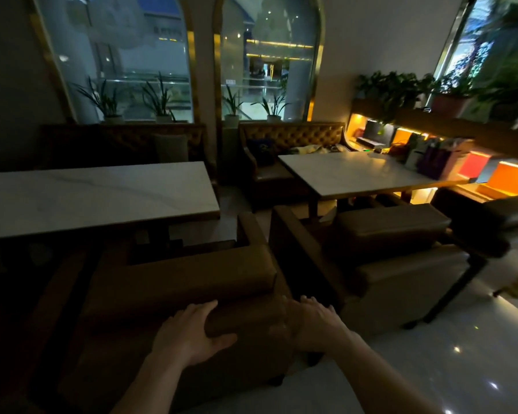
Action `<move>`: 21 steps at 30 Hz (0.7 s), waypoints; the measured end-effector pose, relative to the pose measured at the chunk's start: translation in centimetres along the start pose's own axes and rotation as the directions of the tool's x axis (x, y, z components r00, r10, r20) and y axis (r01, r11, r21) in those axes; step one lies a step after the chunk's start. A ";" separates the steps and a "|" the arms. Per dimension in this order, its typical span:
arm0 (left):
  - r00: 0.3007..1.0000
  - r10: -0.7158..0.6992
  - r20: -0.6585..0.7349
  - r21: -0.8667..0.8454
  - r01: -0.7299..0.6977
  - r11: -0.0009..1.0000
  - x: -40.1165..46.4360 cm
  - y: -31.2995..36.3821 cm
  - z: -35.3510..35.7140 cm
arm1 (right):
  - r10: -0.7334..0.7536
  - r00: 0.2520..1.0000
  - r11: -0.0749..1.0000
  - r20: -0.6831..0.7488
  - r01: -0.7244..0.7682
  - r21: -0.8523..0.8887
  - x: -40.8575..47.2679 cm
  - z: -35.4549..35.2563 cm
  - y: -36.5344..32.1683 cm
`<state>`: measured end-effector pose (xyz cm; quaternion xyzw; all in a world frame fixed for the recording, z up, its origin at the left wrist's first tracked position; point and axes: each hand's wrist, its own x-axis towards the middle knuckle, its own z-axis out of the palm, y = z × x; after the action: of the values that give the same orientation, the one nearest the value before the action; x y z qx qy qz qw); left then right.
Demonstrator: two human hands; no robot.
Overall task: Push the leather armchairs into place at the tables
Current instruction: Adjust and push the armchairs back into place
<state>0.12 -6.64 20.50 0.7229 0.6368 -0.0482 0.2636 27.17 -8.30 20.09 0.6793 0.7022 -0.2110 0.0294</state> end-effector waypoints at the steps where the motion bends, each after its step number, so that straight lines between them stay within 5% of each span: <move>1: 1.000 0.001 0.010 0.003 -0.001 1.000 0.0 1.6 0.6 | 0.007 1.000 1.000 0.003 -0.007 0.000 -0.6 -0.4 2.0; 21: 0.963 0.207 0.172 0.054 -0.219 0.974 12.3 30.4 12.2 | 0.269 0.962 0.962 -0.047 -0.267 0.054 -2.5 -2.8 35.9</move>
<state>34.42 -2.54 14.81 0.7897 0.5292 -0.1027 0.2929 62.73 -10.15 14.22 0.7740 0.5993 -0.2032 0.0230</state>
